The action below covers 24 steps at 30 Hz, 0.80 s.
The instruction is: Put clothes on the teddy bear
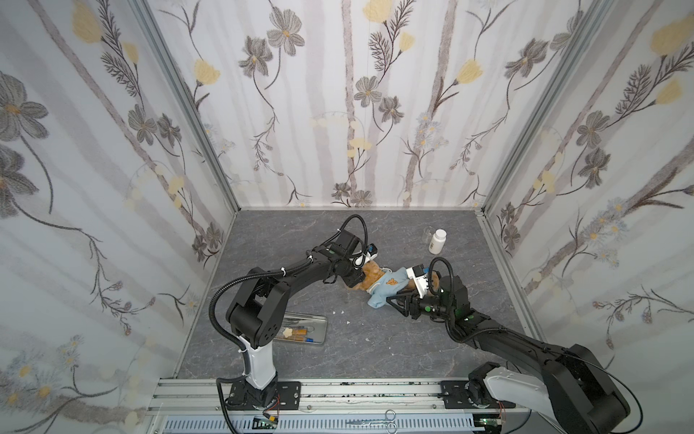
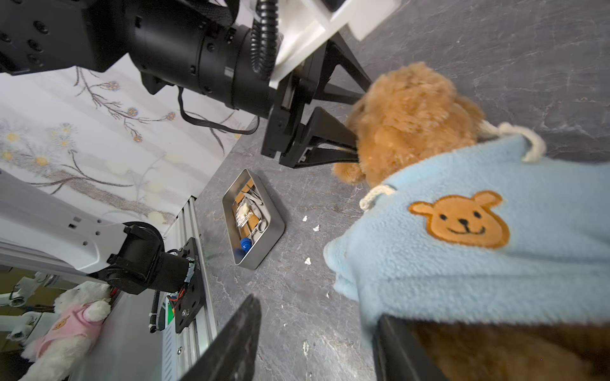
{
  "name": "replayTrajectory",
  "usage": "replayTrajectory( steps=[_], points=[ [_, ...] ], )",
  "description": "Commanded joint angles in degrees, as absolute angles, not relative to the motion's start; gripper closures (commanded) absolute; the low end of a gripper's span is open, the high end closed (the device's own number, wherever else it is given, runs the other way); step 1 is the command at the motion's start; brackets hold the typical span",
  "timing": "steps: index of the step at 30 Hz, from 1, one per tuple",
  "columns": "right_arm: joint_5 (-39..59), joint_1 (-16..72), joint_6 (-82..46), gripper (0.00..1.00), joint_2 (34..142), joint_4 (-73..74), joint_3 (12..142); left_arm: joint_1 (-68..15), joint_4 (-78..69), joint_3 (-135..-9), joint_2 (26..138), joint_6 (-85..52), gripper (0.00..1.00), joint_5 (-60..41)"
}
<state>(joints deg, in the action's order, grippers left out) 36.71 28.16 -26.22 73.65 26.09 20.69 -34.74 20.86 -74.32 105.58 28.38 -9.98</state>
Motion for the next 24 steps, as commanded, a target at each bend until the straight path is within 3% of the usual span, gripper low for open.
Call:
replayTrajectory(
  steps=[1,8,16,20,24],
  points=[
    [32.9,27.1,-24.9,0.46,69.4,20.1,21.0,-34.4,19.2,-76.5,104.4,25.3,0.11,-7.1],
    [22.9,26.0,-24.6,0.44,62.0,10.9,22.1,-35.4,18.7,-74.5,97.2,10.6,0.11,-2.2],
    [19.3,25.6,-24.8,0.43,55.2,7.8,19.8,-49.1,16.8,-66.8,87.3,0.0,0.2,1.9],
    [9.8,24.8,-27.7,0.42,52.6,3.1,20.3,-57.2,16.7,-68.7,89.2,1.0,0.22,3.6],
    [3.0,24.1,-27.8,0.41,48.3,-0.9,20.4,-59.4,17.6,-72.1,93.9,1.1,0.29,7.1]
  ],
)
